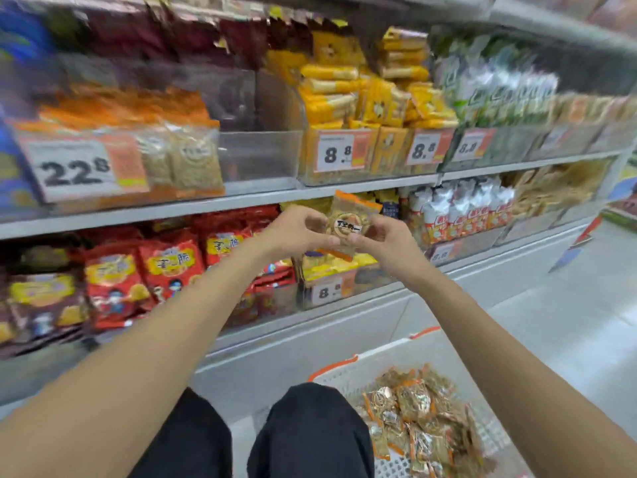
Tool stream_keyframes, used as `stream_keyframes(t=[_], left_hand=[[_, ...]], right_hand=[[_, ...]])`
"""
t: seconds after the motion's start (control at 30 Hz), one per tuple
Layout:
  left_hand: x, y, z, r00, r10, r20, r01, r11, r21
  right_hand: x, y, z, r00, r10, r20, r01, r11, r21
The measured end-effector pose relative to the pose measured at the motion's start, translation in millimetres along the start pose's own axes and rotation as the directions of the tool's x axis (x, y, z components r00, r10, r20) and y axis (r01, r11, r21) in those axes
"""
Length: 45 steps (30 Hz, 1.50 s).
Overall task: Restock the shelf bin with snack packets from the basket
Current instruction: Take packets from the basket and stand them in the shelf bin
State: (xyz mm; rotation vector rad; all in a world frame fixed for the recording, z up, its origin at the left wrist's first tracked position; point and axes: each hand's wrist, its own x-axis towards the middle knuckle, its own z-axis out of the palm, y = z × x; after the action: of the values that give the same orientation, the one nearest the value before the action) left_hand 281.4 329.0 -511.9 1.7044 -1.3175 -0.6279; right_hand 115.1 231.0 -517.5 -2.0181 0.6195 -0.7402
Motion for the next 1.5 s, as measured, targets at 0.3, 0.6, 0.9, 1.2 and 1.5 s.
stream_keyframes(t=[0.3,0.6,0.9,1.2,1.5], left_hand=[[-37,71,-180,0.868,0.311,-0.387,-0.156,0.911,0.381],[-37,45,-235,0.967,-0.021,-0.252,0.184,0.742,0.644],[-20,39,-238,0.958,0.009,-0.287,0.157,0.821,0.549],[-18,35,-244,0.959,-0.081,-0.271,0.224,0.804,0.551],[-12,30,-245,0.97,-0.216,-0.113,0.237,0.728,0.643]], right_hand=[[94,-144,77,0.921,-0.374,-0.108,0.376,0.927,0.0],[145,-157,123,0.931,-0.242,0.272,0.3,0.933,-0.198],[158,-163,113,0.942,-0.095,0.323,0.181,0.951,-0.25],[171,-173,114,0.93,-0.024,0.366,0.103,0.975,-0.198],[175,-177,114,0.875,0.122,0.468,0.063,0.93,-0.361]])
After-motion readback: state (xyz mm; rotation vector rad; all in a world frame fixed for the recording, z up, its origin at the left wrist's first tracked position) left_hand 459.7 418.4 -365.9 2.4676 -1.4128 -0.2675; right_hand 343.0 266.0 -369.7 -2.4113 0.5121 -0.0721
